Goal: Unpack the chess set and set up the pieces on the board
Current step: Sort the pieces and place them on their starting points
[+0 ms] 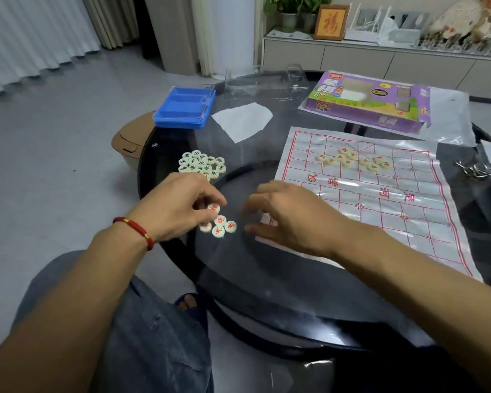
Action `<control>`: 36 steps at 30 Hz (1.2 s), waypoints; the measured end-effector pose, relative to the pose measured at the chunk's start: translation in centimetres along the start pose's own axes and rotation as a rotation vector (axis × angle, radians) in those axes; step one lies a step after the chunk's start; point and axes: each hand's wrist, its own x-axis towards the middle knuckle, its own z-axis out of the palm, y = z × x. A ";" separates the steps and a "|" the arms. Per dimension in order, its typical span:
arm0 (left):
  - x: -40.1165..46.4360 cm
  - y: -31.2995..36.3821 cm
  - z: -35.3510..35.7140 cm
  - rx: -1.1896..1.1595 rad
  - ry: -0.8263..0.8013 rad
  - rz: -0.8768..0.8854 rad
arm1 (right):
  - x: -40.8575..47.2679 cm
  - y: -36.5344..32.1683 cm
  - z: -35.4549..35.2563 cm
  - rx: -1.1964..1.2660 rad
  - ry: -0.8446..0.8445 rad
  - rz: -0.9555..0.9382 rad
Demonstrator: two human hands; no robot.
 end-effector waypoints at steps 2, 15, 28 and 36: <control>-0.1 -0.1 0.0 0.005 0.028 -0.014 | 0.9 -1.1 1.6 -0.070 0.000 -0.046; 4.5 5.1 2.3 -0.153 0.244 -0.011 | 1.0 3.7 -1.6 -0.144 0.093 0.228; 17.8 15.3 10.8 -0.101 0.199 0.093 | -5.6 15.8 -4.3 -0.223 0.077 0.721; 13.6 11.2 5.9 -0.183 0.253 0.088 | -4.5 14.7 -4.1 -0.235 0.106 0.576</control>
